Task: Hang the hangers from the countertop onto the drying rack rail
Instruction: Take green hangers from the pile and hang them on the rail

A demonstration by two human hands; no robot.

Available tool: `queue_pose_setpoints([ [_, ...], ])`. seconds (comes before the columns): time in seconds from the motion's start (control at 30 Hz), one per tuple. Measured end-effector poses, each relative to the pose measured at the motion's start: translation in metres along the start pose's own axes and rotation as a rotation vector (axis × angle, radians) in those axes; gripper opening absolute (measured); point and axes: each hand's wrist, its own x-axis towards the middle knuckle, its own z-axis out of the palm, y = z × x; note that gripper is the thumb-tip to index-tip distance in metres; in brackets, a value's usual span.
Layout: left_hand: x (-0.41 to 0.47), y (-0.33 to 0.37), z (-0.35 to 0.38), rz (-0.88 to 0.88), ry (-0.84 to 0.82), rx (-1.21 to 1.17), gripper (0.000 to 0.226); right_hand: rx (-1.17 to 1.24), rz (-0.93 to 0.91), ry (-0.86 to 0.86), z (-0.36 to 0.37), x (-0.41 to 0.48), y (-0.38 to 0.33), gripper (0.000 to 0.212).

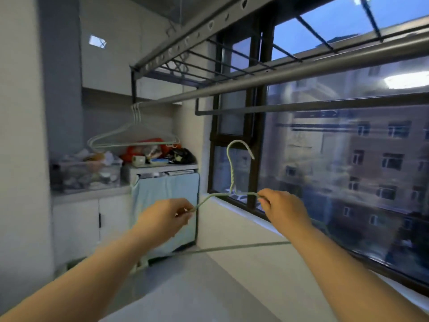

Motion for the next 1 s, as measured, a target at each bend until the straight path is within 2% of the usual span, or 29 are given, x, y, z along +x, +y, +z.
queue_pose_setpoints([
  [0.1,0.047,-0.022,-0.012,-0.041,0.12,0.28,0.027,0.06,-0.069,0.016,0.02,0.063,-0.019,0.033],
  [0.17,0.077,-0.038,-0.019,-0.06,0.151,0.357,0.028,0.097,-0.121,0.005,0.031,0.102,-0.03,0.033],
  [0.3,0.124,-0.076,-0.031,-0.119,0.238,0.336,0.03,0.168,-0.207,-0.014,0.057,0.171,-0.059,0.032],
  [0.43,0.15,-0.125,-0.045,-0.199,0.292,0.355,0.028,0.162,-0.291,-0.084,0.083,0.219,-0.097,0.032],
  [0.5,0.164,-0.151,-0.053,-0.233,0.312,0.383,0.027,0.14,-0.353,-0.066,0.091,0.24,-0.114,0.033],
  [0.7,0.22,-0.227,-0.082,-0.306,0.417,0.301,0.027,-0.086,-0.498,0.127,0.105,0.312,-0.163,0.034],
  [0.8,0.259,-0.267,-0.1,-0.303,0.461,0.25,0.026,-0.169,-0.471,0.207,0.118,0.351,-0.193,0.035],
  [0.93,0.313,-0.319,-0.128,-0.255,0.452,0.247,0.023,-0.312,-0.498,0.417,0.122,0.411,-0.239,0.037],
  [1.0,0.34,-0.343,-0.141,-0.24,0.442,0.253,0.023,-0.381,-0.448,0.446,0.117,0.431,-0.26,0.032],
])
